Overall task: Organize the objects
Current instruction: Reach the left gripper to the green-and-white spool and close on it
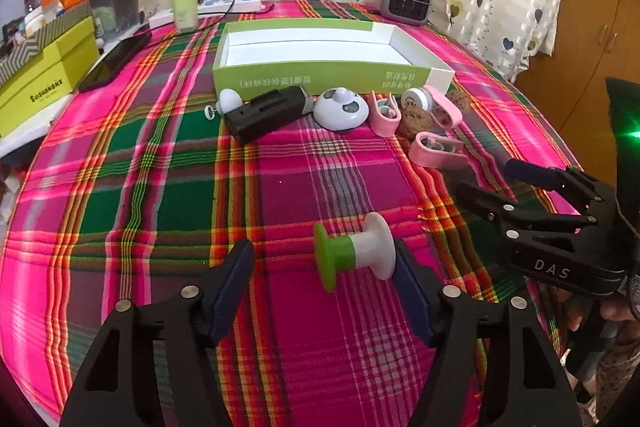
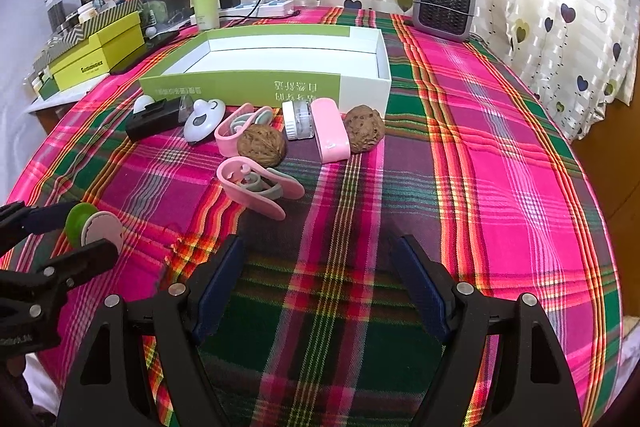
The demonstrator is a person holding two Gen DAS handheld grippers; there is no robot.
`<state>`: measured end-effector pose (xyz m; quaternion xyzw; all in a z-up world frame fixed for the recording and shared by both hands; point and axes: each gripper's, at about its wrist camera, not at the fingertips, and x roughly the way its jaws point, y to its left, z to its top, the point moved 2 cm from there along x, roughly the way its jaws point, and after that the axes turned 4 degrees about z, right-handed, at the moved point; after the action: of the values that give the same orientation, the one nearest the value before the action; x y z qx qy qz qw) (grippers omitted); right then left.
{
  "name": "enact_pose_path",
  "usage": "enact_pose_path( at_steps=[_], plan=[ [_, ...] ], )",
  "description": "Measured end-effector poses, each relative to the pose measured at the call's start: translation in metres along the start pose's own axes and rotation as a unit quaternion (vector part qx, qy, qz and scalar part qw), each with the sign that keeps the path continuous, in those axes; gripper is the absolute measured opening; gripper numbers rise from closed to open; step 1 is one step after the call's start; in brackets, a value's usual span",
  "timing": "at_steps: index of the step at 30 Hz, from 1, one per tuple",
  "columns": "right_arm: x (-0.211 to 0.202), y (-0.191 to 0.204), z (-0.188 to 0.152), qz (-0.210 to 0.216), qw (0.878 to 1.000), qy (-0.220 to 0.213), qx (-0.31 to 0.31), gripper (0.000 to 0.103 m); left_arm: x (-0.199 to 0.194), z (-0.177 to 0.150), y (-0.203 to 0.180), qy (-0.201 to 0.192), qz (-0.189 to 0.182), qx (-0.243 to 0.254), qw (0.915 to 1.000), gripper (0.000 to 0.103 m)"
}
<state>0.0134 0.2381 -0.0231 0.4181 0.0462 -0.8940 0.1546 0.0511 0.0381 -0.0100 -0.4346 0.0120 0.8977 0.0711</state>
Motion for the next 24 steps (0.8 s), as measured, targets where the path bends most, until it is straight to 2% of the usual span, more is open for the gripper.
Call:
enact_pose_path(
  at_steps=[8,13,19,24],
  plan=[
    [-0.002,-0.001,-0.001,0.009,1.0,0.006,-0.008,0.078,0.002,0.006,0.001,-0.009,0.01,0.001,0.9999,0.058],
    [-0.002,0.002,0.001,0.034,0.999,0.007,-0.018,0.077,0.006,0.009,0.003,-0.015,0.021,0.006,0.9997,0.046],
    [0.001,0.009,0.012,0.041,0.998,0.004,-0.043,0.077,0.009,0.013,0.004,-0.02,0.025,0.008,0.9995,0.039],
    [0.006,0.011,0.022,0.057,0.997,0.004,-0.052,0.077,0.012,0.017,0.007,-0.023,0.022,0.006,0.9995,0.037]
  ],
)
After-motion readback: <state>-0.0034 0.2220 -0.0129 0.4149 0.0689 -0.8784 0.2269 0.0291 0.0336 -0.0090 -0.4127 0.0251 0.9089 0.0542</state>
